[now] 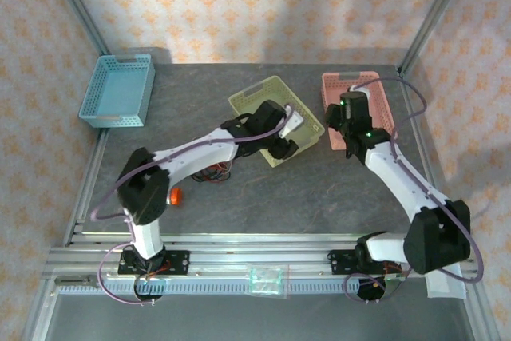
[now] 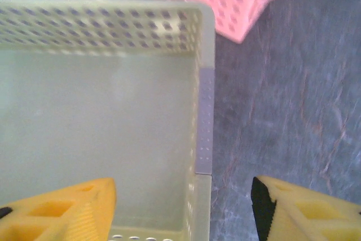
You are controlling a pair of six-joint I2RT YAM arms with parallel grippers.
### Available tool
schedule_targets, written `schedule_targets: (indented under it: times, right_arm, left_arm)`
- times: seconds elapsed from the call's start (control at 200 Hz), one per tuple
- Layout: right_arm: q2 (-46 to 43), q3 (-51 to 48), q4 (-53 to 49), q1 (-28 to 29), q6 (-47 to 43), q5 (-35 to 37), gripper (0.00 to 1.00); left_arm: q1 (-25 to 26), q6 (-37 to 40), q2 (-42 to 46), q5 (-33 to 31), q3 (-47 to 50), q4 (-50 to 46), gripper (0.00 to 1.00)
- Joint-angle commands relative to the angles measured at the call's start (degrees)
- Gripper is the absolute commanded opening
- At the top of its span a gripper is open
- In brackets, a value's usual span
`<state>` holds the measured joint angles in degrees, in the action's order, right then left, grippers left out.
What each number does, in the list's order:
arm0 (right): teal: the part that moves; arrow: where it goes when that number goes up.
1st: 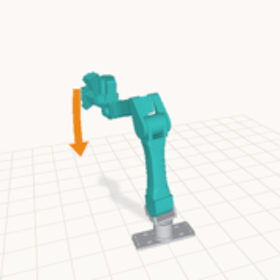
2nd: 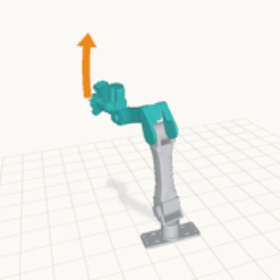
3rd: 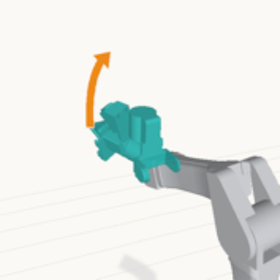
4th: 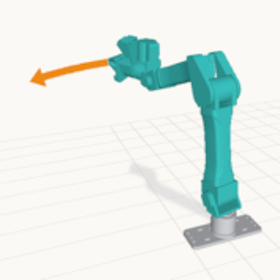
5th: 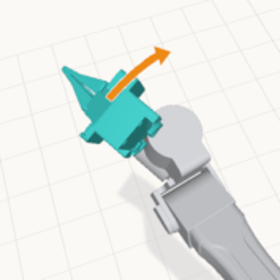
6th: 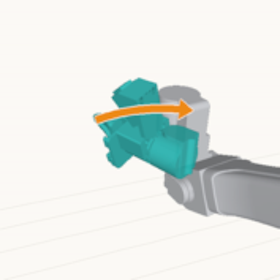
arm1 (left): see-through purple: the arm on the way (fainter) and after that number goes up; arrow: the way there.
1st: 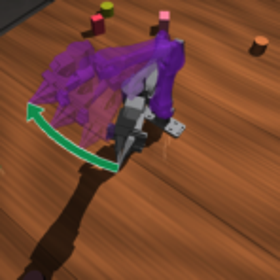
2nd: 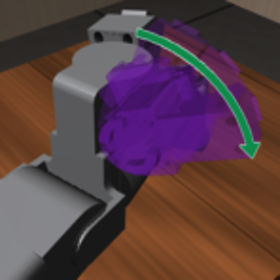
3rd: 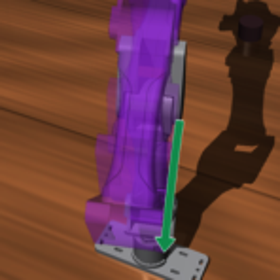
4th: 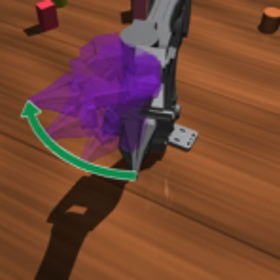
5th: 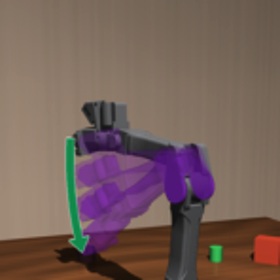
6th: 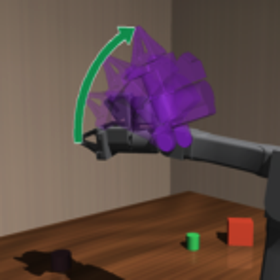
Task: Untangle the cables
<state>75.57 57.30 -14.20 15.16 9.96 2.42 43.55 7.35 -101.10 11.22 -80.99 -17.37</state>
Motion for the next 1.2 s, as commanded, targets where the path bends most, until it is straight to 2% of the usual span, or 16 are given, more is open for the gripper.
schedule_targets:
  times: [0.0, 0.13, 0.29, 0.461, 0.606, 0.761, 0.921, 0.986, 1.086, 1.197]
  right_arm:
    - [4.9, 5.0, -1.4, 0.1, -6.7, -5.2, 0.59]
    - [13.8, 11.7, -5.2, 0.9, -11.2, -7.4, 0.59]
    - [26.0, 22.6, -10.1, 2.2, -14.4, -6.8, 0.57]
    - [37.7, 35.7, -15.6, 2.8, -16.3, -7.4, 0.57]
    - [45.0, 45.2, -19.4, 2.7, -17.0, -6.3, 0.56]
    - [50.6, 52.4, -23.5, 2.8, -17.8, -8.2, 0.53]
    - [53.3, 55.1, -25.9, 2.8, -18.4, -9.3, 0.48]
    - [53.5, 55.2, -26.1, 2.8, -18.6, -9.7, 0.44]
    - [53.1, 54.9, -26.2, 3.0, -18.7, -8.9, 0.31]
    - [52.5, 54.4, -26.0, 3.1, -18.5, -8.9, 0.27]
  left_arm:
    - [-2.5, -8.8, 9.2, -5.0, 5.5, 9.8, 0.71]
    - [-8.8, -19.2, 17.6, -4.4, 14.7, 17.6, 0.75]
    - [-20.4, -32.8, 25.4, 0.4, 25.4, 24.4, 0.8]
    - [-31.5, -42.7, 29.4, 4.0, 31.7, 25.6, 0.81]
    - [-37.9, -47.7, 31.6, 8.9, 36.3, 29.1, 0.81]
    - [-39.8, -48.0, 32.7, 9.8, 37.4, 29.1, 0.81]
    - [-40.0, -48.1, 32.0, 11.7, 37.2, 29.7, 0.81]
    - [-40.0, -48.4, 31.3, 13.0, 37.0, 30.5, 0.81]
    - [-40.1, -48.9, 30.5, 13.8, 37.0, 31.4, 0.8]
    - [-40.1, -49.3, 29.9, 14.3, 37.1, 32.0, 0.8]
